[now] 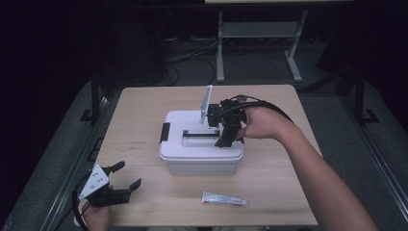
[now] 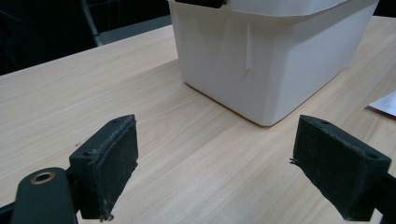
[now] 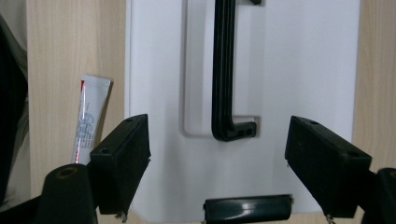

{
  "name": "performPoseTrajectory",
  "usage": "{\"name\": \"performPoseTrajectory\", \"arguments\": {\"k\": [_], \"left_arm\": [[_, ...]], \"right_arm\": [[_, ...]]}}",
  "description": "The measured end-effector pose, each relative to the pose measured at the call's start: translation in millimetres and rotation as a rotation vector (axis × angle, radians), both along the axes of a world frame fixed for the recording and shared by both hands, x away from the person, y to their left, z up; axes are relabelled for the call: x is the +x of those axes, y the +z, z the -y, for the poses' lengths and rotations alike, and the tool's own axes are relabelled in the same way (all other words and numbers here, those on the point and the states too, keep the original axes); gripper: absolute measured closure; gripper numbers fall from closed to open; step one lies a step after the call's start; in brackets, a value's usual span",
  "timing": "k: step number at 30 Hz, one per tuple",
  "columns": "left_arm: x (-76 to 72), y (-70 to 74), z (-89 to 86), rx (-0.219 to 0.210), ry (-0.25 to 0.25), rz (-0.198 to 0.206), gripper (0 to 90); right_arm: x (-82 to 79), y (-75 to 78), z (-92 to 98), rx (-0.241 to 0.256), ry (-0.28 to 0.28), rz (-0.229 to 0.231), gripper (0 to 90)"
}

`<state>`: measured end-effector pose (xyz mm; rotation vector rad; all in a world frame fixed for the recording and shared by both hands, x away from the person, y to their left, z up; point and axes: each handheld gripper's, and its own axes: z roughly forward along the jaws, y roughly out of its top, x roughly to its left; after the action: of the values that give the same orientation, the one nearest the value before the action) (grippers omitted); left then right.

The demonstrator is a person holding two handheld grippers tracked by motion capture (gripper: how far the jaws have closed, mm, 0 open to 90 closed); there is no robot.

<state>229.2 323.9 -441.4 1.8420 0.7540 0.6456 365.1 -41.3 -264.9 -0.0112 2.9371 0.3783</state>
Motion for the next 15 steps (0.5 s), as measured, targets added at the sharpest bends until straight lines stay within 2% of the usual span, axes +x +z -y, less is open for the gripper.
{"name": "performPoseTrajectory", "arguments": {"k": [7,10,15], "left_arm": [[0.1,0.0,-0.3,-0.004,-0.002,0.000,13.5],[0.3,-0.1,-0.4,-0.002,0.000,-0.002,13.5],[0.5,-0.1,-0.9,0.000,0.001,-0.002,13.5]], "right_arm": [[3.1,-2.2,-12.2,-0.004,0.014,-0.004,22.2],[3.9,-4.8,-17.7,0.009,0.019,-0.011,23.1],[5.5,-7.4,-20.4,0.008,0.012,-0.012,24.9]]}}
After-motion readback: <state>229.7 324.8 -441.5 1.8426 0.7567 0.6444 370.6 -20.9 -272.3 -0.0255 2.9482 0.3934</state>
